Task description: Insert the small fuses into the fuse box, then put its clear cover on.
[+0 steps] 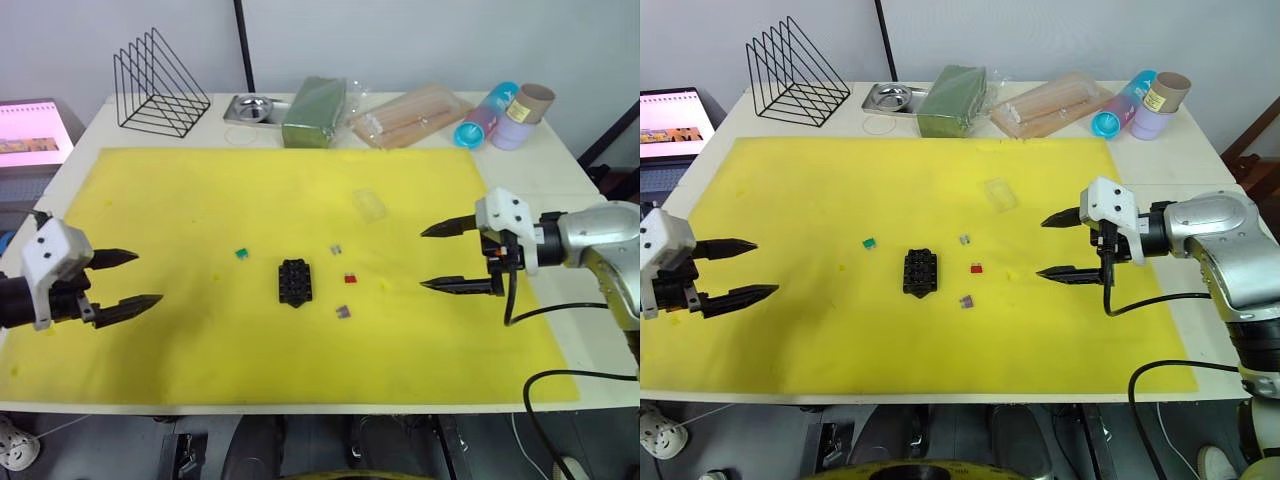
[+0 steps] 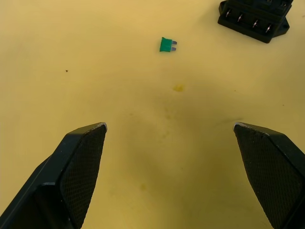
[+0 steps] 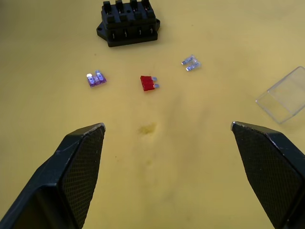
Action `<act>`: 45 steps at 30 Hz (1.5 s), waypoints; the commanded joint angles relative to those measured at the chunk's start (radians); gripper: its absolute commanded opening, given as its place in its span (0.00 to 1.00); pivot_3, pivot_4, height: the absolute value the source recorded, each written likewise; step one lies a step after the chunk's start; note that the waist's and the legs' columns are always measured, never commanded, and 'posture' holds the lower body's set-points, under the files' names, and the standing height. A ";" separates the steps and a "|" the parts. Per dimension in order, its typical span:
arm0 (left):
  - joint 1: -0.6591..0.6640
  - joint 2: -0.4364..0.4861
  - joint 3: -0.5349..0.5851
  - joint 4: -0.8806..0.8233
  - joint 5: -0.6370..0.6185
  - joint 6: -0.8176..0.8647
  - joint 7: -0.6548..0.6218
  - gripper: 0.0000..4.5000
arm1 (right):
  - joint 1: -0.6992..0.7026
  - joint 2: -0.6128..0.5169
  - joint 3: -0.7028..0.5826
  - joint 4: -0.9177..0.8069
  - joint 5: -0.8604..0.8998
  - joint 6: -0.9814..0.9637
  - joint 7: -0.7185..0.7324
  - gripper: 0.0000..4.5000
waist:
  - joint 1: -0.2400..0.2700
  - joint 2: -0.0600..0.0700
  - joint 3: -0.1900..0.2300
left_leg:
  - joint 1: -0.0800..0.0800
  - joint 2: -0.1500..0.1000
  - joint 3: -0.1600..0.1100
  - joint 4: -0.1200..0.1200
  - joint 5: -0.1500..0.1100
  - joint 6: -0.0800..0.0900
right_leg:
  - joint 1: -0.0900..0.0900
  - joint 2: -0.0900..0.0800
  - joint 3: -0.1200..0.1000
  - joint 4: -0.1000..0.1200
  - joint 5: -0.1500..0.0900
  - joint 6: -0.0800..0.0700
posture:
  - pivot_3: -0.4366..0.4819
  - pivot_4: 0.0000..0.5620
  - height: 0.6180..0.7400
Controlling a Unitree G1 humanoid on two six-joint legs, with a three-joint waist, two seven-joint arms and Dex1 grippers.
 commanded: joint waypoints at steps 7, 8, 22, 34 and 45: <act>-0.065 0.000 -0.015 0.025 -0.058 0.074 0.012 0.99 | -0.026 0.048 -0.033 -0.079 0.029 0.024 -0.075 1.00 | 0.000 0.000 0.000 | 0.000 0.000 0.000 0.000 0.000 0.000 | 0.000 0.000 0.000 0.000 0.000 0.000 | 0.48 0.27 1.00; -0.075 -0.001 -0.016 0.028 -0.069 0.092 0.014 0.99 | -0.028 0.051 -0.031 -0.084 0.030 0.033 -0.079 1.00 | 0.000 0.000 0.000 | 0.000 0.000 0.000 0.000 0.000 0.000 | 0.000 0.000 0.000 0.001 0.000 0.000 | 0.48 0.27 1.00; -0.515 -0.169 -0.075 0.345 -0.406 0.867 0.301 0.64 | -0.208 0.208 0.120 -0.248 0.103 0.281 -0.167 1.00 | 0.000 -0.001 0.000 | -0.001 0.000 -0.002 0.002 0.000 0.000 | 0.000 0.002 -0.001 0.003 0.003 0.005 | 0.48 0.27 1.00; -0.689 -0.338 0.016 0.568 -0.452 1.100 0.489 0.64 | -0.186 0.221 0.129 -0.300 0.102 0.312 -0.215 1.00 | 0.002 -0.002 -0.001 | -0.001 -0.002 -0.003 0.003 0.000 0.000 | 0.000 0.001 -0.001 0.004 0.004 0.006 | 0.48 0.27 1.00; -0.776 -0.377 -0.012 0.737 -0.504 1.100 0.597 0.64 | -0.164 0.223 0.129 -0.335 0.107 0.324 -0.257 1.00 | 0.001 -0.002 -0.001 | -0.001 -0.002 -0.004 0.003 0.000 0.000 | 0.000 0.000 -0.001 0.004 0.004 0.006 | 0.48 0.27 1.00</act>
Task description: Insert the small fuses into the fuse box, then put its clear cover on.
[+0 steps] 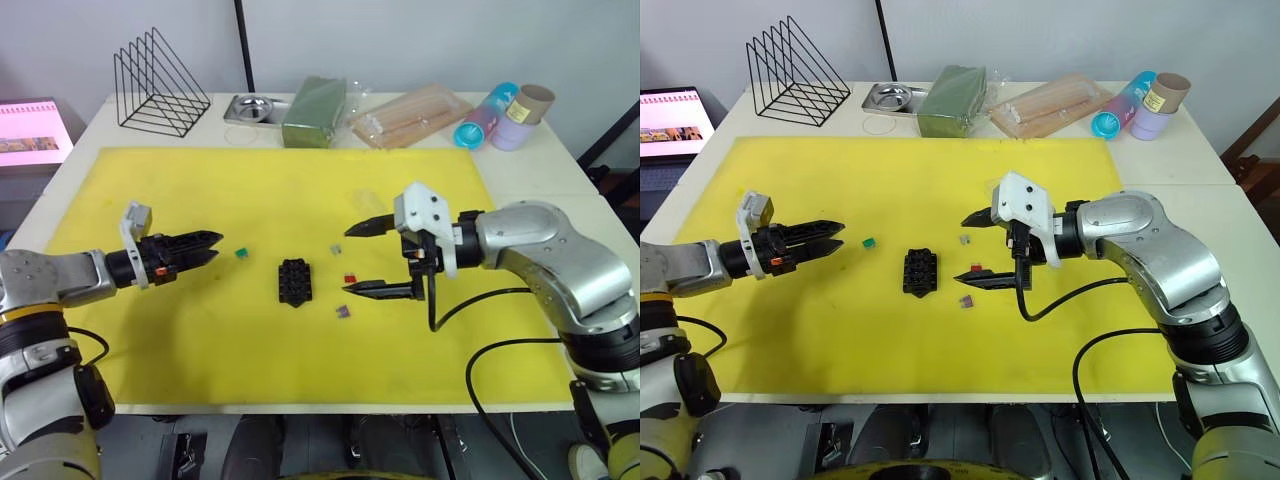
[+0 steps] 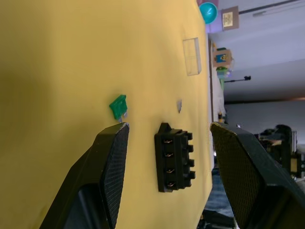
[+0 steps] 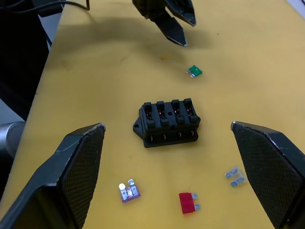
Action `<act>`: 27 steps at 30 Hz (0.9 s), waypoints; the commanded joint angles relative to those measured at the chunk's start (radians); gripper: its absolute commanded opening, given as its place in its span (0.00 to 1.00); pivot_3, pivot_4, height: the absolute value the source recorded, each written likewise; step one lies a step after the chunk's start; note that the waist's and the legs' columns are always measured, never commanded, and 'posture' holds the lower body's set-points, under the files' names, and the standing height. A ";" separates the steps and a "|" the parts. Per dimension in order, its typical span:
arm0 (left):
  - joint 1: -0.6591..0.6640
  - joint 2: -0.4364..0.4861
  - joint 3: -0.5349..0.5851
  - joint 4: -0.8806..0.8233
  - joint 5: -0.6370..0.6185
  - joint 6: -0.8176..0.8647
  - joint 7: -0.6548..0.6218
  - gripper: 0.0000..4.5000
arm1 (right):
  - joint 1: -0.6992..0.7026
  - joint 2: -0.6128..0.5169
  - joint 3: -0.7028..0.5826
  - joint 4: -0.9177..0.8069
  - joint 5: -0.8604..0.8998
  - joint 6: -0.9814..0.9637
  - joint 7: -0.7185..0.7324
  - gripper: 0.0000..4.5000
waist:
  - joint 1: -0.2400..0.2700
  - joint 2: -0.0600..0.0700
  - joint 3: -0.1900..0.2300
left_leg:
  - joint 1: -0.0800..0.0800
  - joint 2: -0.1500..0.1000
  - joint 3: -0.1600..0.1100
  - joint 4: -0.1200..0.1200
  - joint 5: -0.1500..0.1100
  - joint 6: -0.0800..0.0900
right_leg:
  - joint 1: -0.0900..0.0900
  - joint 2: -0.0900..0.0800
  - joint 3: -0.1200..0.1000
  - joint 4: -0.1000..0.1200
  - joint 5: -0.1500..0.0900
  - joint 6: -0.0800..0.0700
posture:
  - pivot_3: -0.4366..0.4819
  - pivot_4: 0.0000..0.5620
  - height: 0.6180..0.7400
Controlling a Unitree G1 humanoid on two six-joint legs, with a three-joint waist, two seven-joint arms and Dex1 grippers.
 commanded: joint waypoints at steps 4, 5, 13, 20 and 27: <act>-0.044 -0.005 -0.041 0.061 -0.035 0.008 0.029 0.64 | -0.001 0.002 -0.018 -0.046 0.009 -0.003 -0.025 1.00 | 0.001 0.000 0.000 | 0.000 0.000 0.000 0.000 0.000 0.000 | 0.000 0.000 0.000 0.000 0.000 0.000 | 0.48 0.27 1.00; -0.046 -0.006 -0.049 0.065 -0.040 0.008 0.028 0.64 | -0.001 0.001 -0.018 -0.047 0.009 -0.003 -0.027 1.00 | 0.001 0.000 0.000 | 0.000 0.000 0.000 0.000 0.000 0.000 | 0.000 0.000 0.000 0.000 0.000 0.000 | 0.48 0.27 1.00; -0.080 -0.026 -0.080 0.094 0.023 0.004 0.036 0.64 | 0.003 -0.003 -0.020 -0.060 0.010 0.001 -0.043 1.00 | 0.001 0.000 0.000 | 0.000 -0.001 0.000 0.000 0.000 0.000 | 0.000 0.000 0.000 0.000 0.000 0.000 | 0.48 0.27 1.00; -0.095 -0.044 -0.076 0.121 0.087 -0.040 0.033 0.64 | 0.011 -0.003 -0.023 -0.073 0.012 0.005 -0.056 1.00 | 0.001 0.000 0.000 | 0.000 -0.001 0.000 0.000 0.000 0.000 | 0.000 0.000 0.000 0.000 0.000 0.000 | 0.48 0.27 1.00; -0.108 -0.062 -0.072 0.150 0.137 -0.105 0.031 0.64 | 0.007 -0.003 -0.019 -0.068 0.009 0.001 -0.058 1.00 | 0.002 0.000 0.000 | 0.000 -0.001 0.000 0.000 0.000 0.000 | 0.000 0.000 0.000 0.000 0.000 0.000 | 0.48 0.27 1.00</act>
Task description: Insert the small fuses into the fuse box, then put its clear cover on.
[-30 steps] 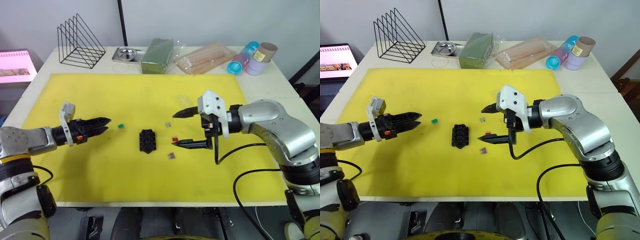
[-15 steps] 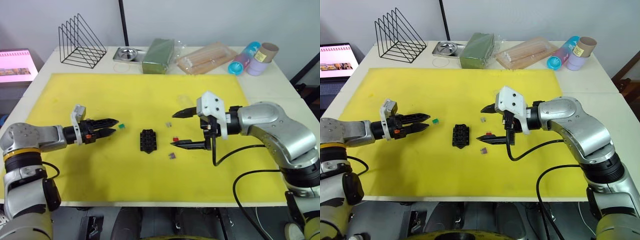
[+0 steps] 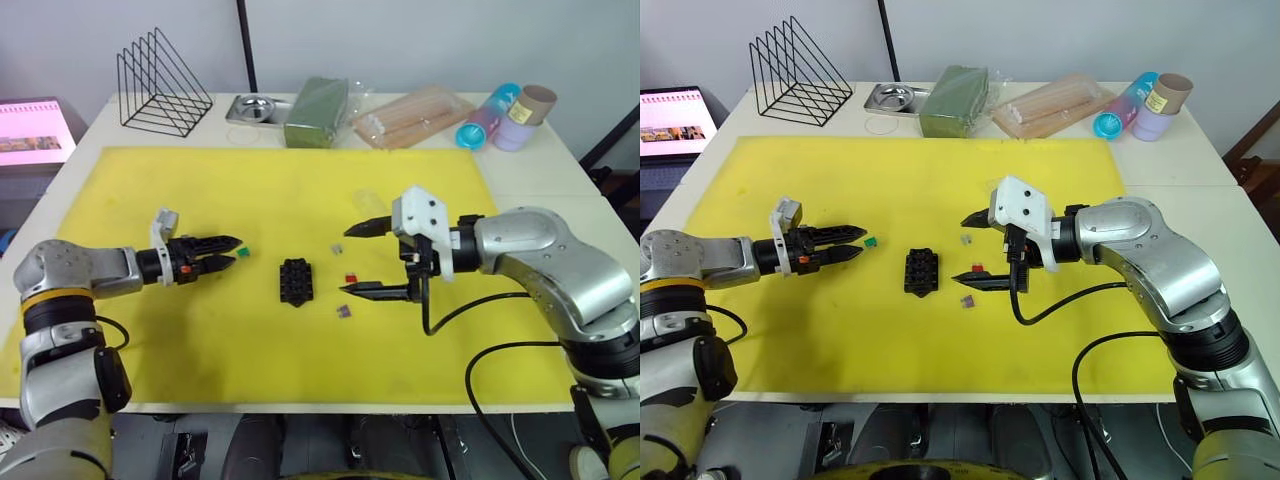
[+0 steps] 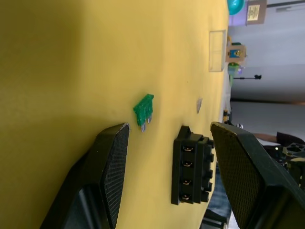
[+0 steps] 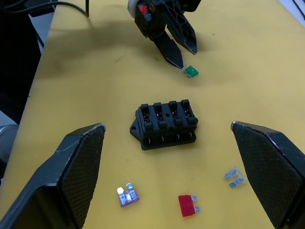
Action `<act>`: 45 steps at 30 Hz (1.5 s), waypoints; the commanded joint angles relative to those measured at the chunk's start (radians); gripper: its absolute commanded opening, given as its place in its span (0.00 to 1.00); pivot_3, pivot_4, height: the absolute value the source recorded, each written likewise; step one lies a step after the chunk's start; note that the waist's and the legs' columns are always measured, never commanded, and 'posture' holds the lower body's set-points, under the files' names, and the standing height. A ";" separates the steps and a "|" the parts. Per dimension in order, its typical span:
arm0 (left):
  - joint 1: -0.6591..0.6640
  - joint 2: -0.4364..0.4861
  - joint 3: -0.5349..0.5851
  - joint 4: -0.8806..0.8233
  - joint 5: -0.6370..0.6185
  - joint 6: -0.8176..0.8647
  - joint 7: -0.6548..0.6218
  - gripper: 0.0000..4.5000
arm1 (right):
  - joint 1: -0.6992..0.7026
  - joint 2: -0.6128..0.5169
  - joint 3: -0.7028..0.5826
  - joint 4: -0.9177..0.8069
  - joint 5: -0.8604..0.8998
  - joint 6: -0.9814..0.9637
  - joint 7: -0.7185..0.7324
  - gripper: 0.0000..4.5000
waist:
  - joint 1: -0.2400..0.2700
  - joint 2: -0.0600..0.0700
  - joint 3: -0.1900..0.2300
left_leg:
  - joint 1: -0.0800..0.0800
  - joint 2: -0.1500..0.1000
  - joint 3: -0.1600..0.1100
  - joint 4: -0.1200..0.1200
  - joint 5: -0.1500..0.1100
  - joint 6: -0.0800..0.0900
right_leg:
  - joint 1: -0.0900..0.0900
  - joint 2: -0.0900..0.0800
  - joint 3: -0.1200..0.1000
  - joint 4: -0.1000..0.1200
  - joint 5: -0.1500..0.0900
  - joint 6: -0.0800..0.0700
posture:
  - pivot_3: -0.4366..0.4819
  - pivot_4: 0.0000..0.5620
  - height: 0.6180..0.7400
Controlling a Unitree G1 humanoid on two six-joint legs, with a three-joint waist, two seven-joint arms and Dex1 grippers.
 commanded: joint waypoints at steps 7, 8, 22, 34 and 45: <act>-0.042 -0.034 -0.009 0.020 0.066 -0.084 -0.002 0.64 | -0.015 -0.005 -0.015 -0.020 -0.001 -0.018 0.001 1.00 | 0.004 0.000 0.000 | 0.000 0.000 0.000 0.001 0.000 0.000 | 0.001 0.000 0.000 0.000 0.000 0.000 | 0.48 0.27 1.00; -0.042 -0.034 -0.019 0.018 0.073 -0.086 -0.007 0.64 | -0.014 -0.005 -0.014 -0.020 -0.003 -0.020 0.001 1.00 | 0.004 0.000 0.000 | 0.000 0.000 -0.001 0.001 0.000 0.000 | 0.001 0.000 0.000 0.000 0.000 0.000 | 0.48 0.27 1.00; -0.059 -0.048 -0.127 0.009 0.123 -0.082 -0.092 0.64 | -0.010 -0.001 -0.010 -0.020 -0.013 -0.032 -0.009 1.00 | 0.006 0.000 0.000 | 0.000 -0.002 -0.002 0.001 0.000 0.000 | 0.002 -0.001 0.000 0.000 0.000 0.001 | 0.48 0.27 1.00; -0.062 -0.060 -0.150 0.018 0.161 -0.098 -0.133 0.64 | 0.004 -0.007 -0.014 -0.032 -0.017 -0.032 -0.015 1.00 | 0.007 0.000 0.000 | 0.000 -0.003 -0.004 0.002 0.000 0.000 | 0.003 -0.001 -0.001 -0.001 0.000 0.001 | 0.48 0.27 1.00; -0.024 -0.053 -0.137 -0.008 0.179 -0.110 -0.138 0.64 | 0.002 -0.004 -0.010 -0.032 -0.022 -0.036 -0.011 1.00 | 0.005 0.000 0.000 | 0.000 -0.003 -0.004 0.002 0.000 0.000 | 0.003 -0.001 -0.001 -0.001 0.000 0.001 | 0.48 0.27 1.00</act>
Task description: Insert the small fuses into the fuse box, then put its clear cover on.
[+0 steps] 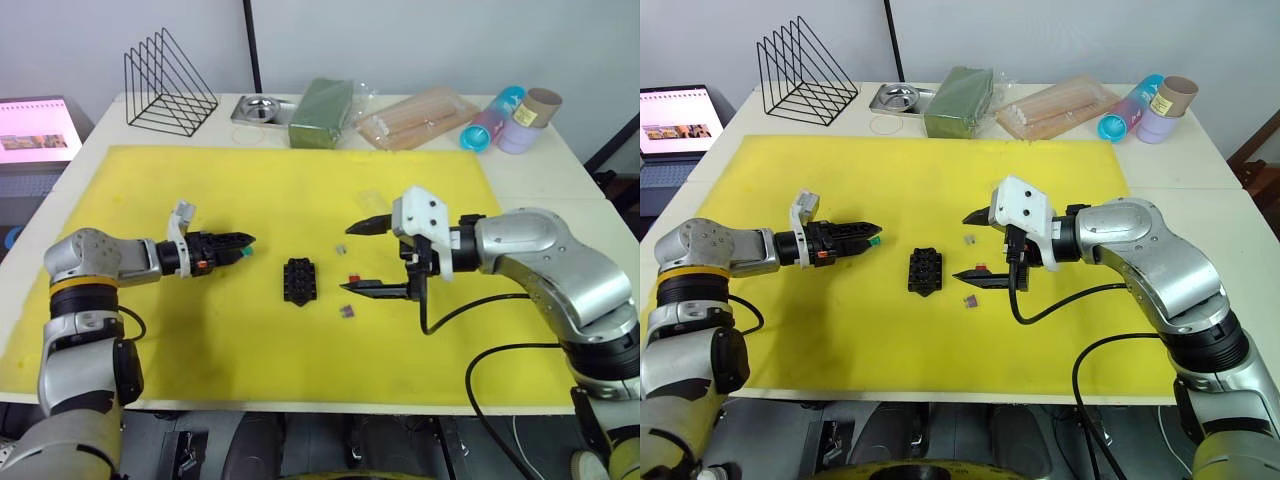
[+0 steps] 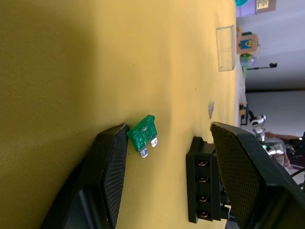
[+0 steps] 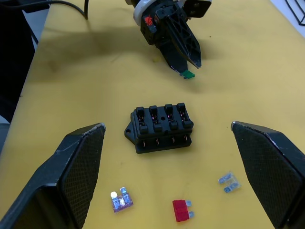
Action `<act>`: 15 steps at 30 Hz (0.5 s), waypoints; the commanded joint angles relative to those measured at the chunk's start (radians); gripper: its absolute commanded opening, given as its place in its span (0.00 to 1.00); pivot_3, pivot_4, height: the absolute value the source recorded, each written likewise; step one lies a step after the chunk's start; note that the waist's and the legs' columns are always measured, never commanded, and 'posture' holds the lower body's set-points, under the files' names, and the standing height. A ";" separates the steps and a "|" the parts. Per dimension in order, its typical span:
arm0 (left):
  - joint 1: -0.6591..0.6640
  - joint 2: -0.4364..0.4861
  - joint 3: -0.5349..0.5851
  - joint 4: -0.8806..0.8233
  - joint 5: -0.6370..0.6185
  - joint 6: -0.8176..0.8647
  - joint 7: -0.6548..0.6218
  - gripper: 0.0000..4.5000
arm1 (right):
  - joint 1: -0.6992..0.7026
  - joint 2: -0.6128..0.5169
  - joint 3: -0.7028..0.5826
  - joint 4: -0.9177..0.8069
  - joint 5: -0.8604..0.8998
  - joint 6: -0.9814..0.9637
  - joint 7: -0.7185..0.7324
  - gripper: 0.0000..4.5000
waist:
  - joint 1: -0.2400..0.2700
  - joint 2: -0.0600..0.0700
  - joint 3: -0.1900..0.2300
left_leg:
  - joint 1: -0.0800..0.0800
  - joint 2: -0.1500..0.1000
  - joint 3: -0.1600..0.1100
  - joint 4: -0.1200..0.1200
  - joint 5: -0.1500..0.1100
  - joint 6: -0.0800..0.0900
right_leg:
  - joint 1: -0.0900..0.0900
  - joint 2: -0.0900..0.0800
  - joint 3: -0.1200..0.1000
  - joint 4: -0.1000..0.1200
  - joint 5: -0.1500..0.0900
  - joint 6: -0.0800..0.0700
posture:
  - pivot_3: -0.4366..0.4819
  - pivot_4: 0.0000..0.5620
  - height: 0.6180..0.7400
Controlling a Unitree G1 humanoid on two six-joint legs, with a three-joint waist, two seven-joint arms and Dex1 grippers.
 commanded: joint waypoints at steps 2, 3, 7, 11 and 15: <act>0.034 -0.008 -0.011 -0.009 0.018 -0.011 0.007 0.60 | -0.008 -0.003 -0.010 -0.029 -0.002 -0.017 0.000 1.00 | -0.001 0.000 0.000 | 0.000 0.000 0.000 0.000 0.000 0.000 | 0.000 0.000 0.000 0.000 0.000 0.000 | 0.48 0.27 1.00; 0.036 -0.006 -0.012 -0.011 0.019 -0.014 0.006 0.55 | -0.008 -0.002 -0.008 -0.027 -0.004 -0.019 0.000 1.00 | -0.002 0.000 0.000 | 0.000 0.000 0.000 0.000 0.000 0.000 | 0.000 0.000 0.000 0.000 0.000 0.000 | 0.48 0.27 1.00; 0.037 -0.008 -0.006 -0.011 0.021 -0.024 0.011 0.51 | -0.007 -0.001 -0.005 -0.024 -0.007 -0.024 0.001 1.00 | -0.002 0.000 0.000 | 0.000 0.000 0.000 0.000 0.000 0.000 | 0.000 0.000 0.000 0.000 0.000 0.000 | 0.48 0.27 1.00; 0.046 -0.008 -0.005 -0.017 0.021 -0.031 0.011 0.51 | -0.011 -0.001 -0.001 -0.018 -0.009 -0.031 0.004 1.00 | -0.003 0.000 0.000 | 0.000 0.000 0.000 0.000 0.000 0.000 | 0.000 0.000 0.000 0.000 0.000 0.000 | 0.48 0.27 1.00; 0.058 -0.011 0.002 -0.028 0.019 -0.036 0.013 0.47 | -0.014 -0.002 0.003 -0.014 -0.010 -0.035 0.010 1.00 | -0.003 0.000 0.000 | 0.000 0.000 0.000 0.000 0.000 0.000 | 0.000 0.000 0.000 0.000 0.000 0.000 | 0.48 0.27 1.00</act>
